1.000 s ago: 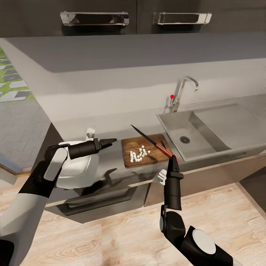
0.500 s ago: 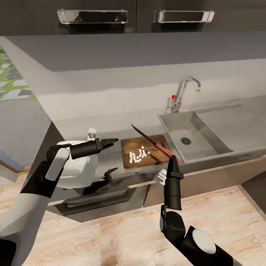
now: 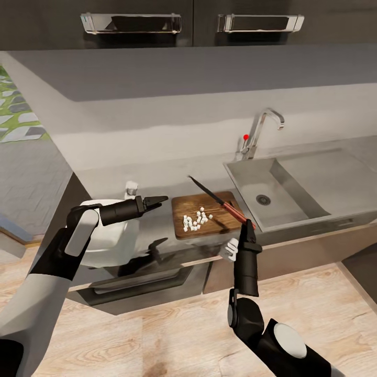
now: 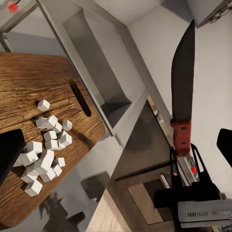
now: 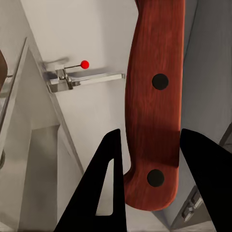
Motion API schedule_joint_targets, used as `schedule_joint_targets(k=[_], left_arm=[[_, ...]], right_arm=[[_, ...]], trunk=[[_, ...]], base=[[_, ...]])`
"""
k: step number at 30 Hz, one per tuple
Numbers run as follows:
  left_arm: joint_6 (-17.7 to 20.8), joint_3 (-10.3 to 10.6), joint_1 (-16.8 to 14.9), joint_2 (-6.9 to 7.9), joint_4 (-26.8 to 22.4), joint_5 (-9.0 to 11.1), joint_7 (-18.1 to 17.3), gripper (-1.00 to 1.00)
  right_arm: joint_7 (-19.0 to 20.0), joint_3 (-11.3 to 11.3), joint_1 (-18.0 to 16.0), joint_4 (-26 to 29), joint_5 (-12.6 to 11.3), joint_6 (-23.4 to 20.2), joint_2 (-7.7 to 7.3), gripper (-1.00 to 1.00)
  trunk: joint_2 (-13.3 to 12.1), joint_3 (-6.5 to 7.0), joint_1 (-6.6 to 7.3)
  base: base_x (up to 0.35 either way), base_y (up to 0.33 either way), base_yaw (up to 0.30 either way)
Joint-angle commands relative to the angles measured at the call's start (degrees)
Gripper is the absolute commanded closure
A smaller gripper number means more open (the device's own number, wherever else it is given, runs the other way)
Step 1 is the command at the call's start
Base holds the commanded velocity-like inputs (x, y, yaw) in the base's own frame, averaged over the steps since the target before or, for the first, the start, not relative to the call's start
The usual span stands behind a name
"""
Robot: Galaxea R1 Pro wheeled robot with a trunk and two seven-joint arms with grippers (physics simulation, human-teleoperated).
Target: In the kitchen, take the Vidalia onion out of the sink, dice it on the chopping board with the paring knife, put the diced onion into the bowl on the countertop, then place both the paring knife and the chopping board into the sink.
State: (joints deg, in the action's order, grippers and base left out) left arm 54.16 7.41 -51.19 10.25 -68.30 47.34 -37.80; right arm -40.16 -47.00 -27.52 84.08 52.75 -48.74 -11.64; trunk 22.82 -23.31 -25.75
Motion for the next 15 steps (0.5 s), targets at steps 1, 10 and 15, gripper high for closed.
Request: schedule_joint_targets(k=[1, 10, 15], left_arm=[[0.2, 0.1, -0.1, 0.03, 0.0, 0.1, -0.1, -1.00], [0.2, 0.1, -0.1, -0.05, 0.0, 0.1, -0.1, -1.00], [0.2, 0.1, -0.1, -0.10, 0.0, 0.1, -0.1, -1.00]], right_arm=[[-0.1, 0.7, -0.1, 0.0, -0.2, -0.2, -0.04, 1.00], [4.6, 9.3, -0.1, 0.0, -2.8, 0.0, 0.28, 1.00], [12.0, 20.8, -0.1, 0.1, -3.3, 4.6, 3.24, 1.00]], trunk=[[0.1, -0.09, -0.03], [0.1, -0.09, -0.03], [0.1, -0.09, -0.03]], base=[[0.000, 0.000, 0.000], [0.000, 0.000, 0.000], [0.000, 0.000, 0.000]])
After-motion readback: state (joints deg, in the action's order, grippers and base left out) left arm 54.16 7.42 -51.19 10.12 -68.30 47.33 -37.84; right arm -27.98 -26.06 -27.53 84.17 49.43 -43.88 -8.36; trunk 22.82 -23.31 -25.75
